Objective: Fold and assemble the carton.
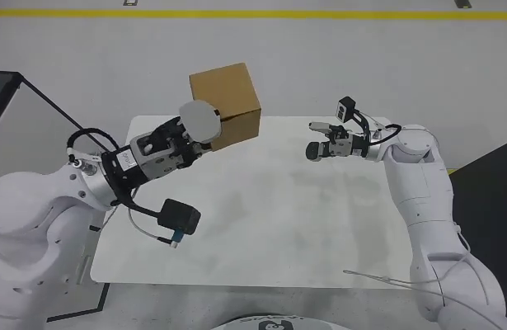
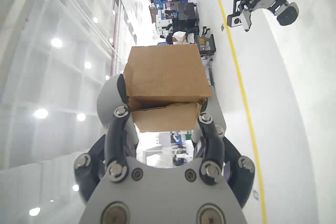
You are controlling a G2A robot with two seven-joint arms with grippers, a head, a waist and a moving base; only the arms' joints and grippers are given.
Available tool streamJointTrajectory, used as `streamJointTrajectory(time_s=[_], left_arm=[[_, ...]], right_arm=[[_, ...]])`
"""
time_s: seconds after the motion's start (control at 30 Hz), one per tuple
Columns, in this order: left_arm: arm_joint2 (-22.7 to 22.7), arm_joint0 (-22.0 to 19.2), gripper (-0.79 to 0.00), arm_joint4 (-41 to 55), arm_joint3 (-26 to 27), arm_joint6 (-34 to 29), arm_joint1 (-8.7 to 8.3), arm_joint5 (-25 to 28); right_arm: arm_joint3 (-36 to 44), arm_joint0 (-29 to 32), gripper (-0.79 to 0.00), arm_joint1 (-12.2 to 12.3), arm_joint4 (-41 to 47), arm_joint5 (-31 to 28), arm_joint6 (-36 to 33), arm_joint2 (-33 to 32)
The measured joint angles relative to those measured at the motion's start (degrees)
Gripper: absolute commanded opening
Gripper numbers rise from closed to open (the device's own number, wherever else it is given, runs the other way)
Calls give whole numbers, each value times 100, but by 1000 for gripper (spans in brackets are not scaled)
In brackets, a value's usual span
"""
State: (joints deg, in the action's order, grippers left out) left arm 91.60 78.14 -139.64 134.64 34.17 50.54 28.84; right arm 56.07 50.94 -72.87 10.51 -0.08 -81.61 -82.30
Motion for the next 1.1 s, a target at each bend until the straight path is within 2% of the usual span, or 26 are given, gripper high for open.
streamJointTrajectory(time_s=[0.23, 0.33, 0.4, 0.53, 0.63, 0.73, 0.87, 1.1], left_arm=[[-3, 7, -785, 60, -5, -23, 4, -11], [-42, 130, -785, 463, -19, -128, 32, -388], [-49, 159, -785, 487, 0, 112, -8, -630], [-75, 314, -785, -946, 0, 586, -62, -1351], [-82, 424, -785, -1834, 0, 694, -85, -1785], [-105, 528, -785, -2100, 0, 742, -90, -1988], [-69, 690, -785, -1491, -18, 644, -64, -1868], [22, 834, -785, 668, -487, 899, -5, -1463]], right_arm=[[0, 0, 0, 0, 0, 0, 0, 0], [0, 0, 0, 0, 0, 0, 0, 0], [0, 0, 0, 0, 0, 0, 0, 0], [0, 0, 0, 0, 0, 0, 0, 0], [0, 0, 0, 0, 0, 0, 0, 0], [0, 0, 0, 0, 0, 0, 0, 0], [0, 0, 0, 0, 0, 0, 0, 0], [0, 0, 0, 0, 0, 0, 0, 0]])
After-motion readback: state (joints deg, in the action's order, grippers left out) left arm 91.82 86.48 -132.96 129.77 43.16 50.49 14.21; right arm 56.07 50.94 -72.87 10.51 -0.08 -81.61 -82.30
